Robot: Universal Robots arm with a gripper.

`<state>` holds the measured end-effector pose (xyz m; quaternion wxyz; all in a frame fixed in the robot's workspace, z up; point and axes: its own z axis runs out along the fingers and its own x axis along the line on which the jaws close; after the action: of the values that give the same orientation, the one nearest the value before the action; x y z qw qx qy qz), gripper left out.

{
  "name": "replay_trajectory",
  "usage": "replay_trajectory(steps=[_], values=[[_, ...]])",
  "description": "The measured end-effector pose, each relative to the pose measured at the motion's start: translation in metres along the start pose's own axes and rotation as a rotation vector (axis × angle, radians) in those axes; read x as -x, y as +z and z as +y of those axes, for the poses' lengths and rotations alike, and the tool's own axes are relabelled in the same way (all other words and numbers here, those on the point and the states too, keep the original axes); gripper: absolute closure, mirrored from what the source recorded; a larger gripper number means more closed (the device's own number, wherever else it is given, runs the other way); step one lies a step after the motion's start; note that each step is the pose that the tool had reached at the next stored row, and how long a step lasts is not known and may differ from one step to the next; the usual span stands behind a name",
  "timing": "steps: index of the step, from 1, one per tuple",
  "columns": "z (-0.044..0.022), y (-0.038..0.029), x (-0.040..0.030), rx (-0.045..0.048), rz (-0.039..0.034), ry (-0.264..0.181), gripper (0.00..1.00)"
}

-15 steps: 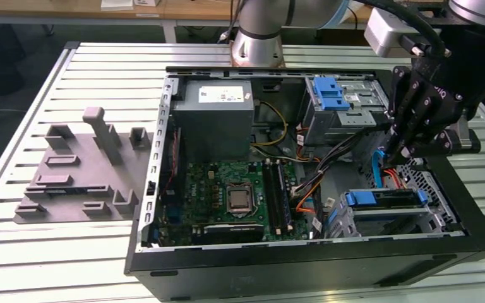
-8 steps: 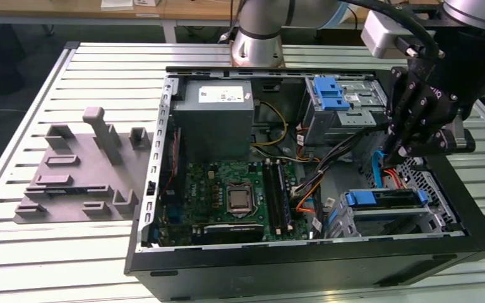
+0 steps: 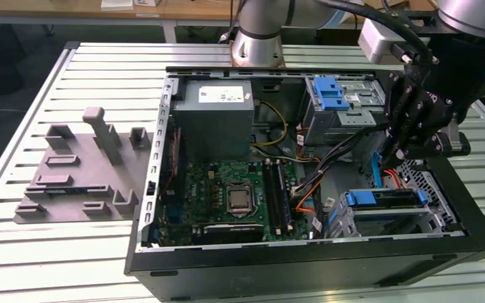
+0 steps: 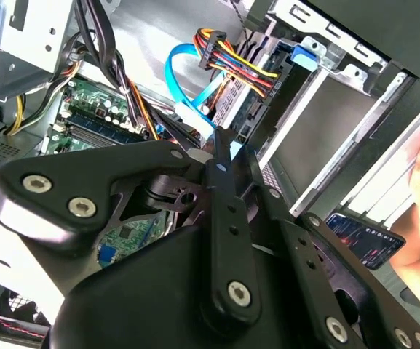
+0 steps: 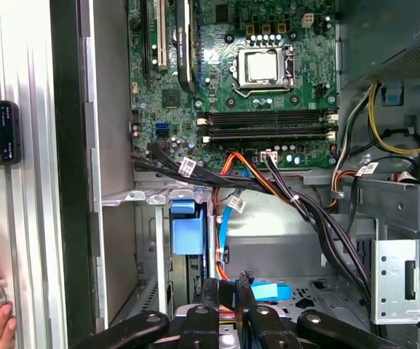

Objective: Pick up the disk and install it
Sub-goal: 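Insert the second disk wire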

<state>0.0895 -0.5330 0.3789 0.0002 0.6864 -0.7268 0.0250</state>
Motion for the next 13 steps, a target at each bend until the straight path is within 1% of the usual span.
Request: replay_trajectory(steps=[2,6,7,8,9,10,12,13], values=[[0.0000,-0.0011,0.0000,0.0000,0.0001,0.000,0.76],[-0.0003,-0.0096,-0.0003,0.0000,0.0000,0.000,0.75],[-0.0003,-0.0100,0.0000,0.0000,-0.0003,0.000,0.75],[-0.0003,-0.0100,0.0008,0.0000,-0.0001,0.000,0.69],[-0.0002,-0.0097,0.0023,0.0000,0.0006,0.000,0.69],[0.0000,-0.0086,0.0044,0.0000,0.0007,0.000,0.63],[0.0003,-0.0061,0.0089,0.0000,0.0011,0.001,0.63],[0.0004,-0.0049,0.0100,0.0000,0.0013,0.002,0.63]])
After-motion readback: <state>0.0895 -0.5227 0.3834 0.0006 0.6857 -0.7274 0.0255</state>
